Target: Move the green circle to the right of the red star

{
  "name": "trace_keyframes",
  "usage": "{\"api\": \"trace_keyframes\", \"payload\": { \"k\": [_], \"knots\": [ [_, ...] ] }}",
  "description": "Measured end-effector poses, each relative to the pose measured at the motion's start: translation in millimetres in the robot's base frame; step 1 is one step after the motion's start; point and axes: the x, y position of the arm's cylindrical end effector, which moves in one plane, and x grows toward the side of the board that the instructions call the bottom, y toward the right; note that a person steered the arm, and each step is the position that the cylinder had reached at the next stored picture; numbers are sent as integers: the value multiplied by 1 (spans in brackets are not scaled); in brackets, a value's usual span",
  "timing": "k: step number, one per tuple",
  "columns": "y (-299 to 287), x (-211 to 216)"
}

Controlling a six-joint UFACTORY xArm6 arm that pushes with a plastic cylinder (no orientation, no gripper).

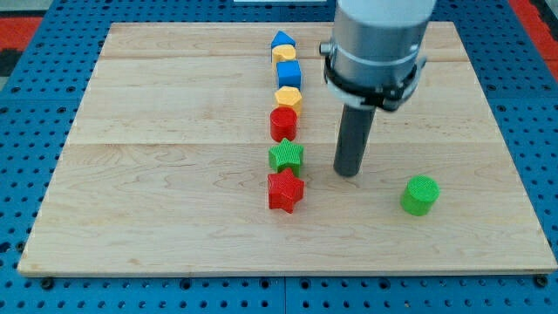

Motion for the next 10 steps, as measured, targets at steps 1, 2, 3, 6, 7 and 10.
{"api": "trace_keyframes", "payload": {
  "k": [1,2,3,6,7,10],
  "knots": [
    [59,-4],
    [111,7],
    [130,12],
    [97,54],
    [53,58],
    [10,58]
  ]
}}
